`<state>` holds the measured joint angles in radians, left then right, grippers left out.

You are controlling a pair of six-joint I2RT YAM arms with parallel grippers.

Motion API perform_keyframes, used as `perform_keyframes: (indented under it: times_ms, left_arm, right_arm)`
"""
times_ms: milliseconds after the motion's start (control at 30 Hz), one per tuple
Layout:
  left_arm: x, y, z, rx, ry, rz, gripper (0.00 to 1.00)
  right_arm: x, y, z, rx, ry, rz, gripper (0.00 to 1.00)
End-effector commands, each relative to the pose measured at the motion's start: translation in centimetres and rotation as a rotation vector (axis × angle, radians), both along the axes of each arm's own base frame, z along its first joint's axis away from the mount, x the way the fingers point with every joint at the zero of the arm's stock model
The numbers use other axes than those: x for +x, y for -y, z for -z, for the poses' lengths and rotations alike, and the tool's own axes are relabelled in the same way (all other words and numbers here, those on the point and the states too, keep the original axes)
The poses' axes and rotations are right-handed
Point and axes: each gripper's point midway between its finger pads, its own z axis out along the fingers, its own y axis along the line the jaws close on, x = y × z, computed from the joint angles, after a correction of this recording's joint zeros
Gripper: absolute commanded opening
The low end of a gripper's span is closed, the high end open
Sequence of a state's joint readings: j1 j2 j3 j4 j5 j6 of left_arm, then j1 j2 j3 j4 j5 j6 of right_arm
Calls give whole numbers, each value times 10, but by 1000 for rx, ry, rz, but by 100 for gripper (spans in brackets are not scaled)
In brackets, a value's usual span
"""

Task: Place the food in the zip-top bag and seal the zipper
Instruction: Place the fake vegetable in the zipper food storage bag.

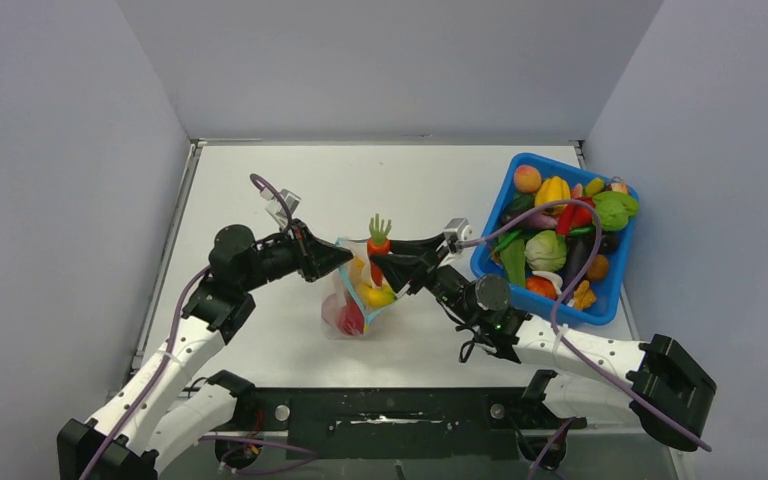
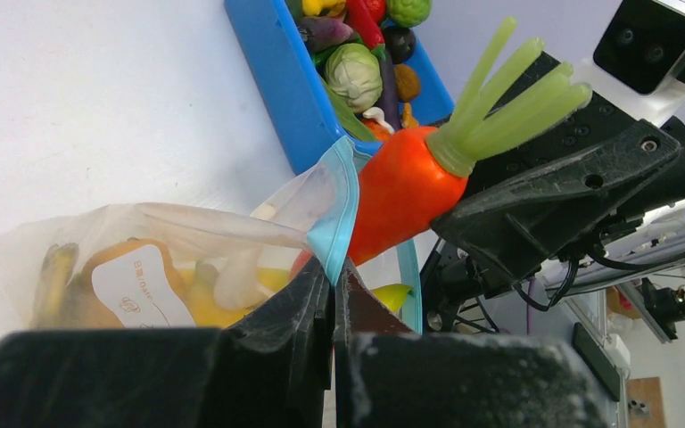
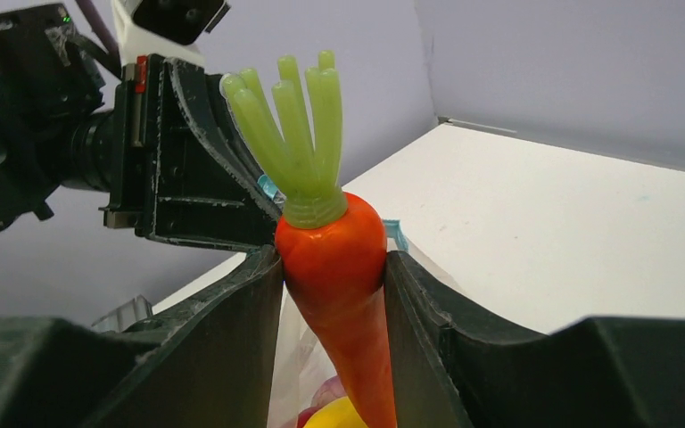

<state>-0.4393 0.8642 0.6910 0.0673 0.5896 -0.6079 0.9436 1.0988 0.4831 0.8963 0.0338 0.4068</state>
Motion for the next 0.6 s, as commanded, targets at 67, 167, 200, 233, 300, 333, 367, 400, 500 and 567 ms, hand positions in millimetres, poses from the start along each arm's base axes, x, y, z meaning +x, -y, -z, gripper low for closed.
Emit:
perform_keyframes:
  times_ms: [67,167,200,233,300,333,367,400,500,567]
  left_arm:
    - [-1,5,-29,-104,83,20,0]
    - [0,6,-27,-106,68,15,0]
    - [0,7,-26,-107,61,21,0]
    - [0,7,-26,-109,56,27,0]
    - [0,7,-26,-112,54,28,0]
    - [0,7,-26,-113,55,25,0]
    - [1,7,-26,-112,54,22,0]
    - [1,7,-25,-110,51,20,0]
    - [1,5,-22,-101,44,14,0]
    - [3,3,-19,-95,32,-2,0]
  right_arm:
    - [13,10,-35,194,-87,120,34]
    - [11,14,-42,256,-46,147,35]
    - [10,15,-45,272,-31,147,35]
    - [10,15,-47,282,-15,147,35]
    - [10,15,-53,303,20,148,35]
    - [10,15,-56,308,41,152,35]
    - [10,15,-59,317,60,155,35]
    - [10,15,-60,324,77,156,35]
    - [10,17,-51,332,107,168,35]
    - [11,14,-40,320,106,166,39]
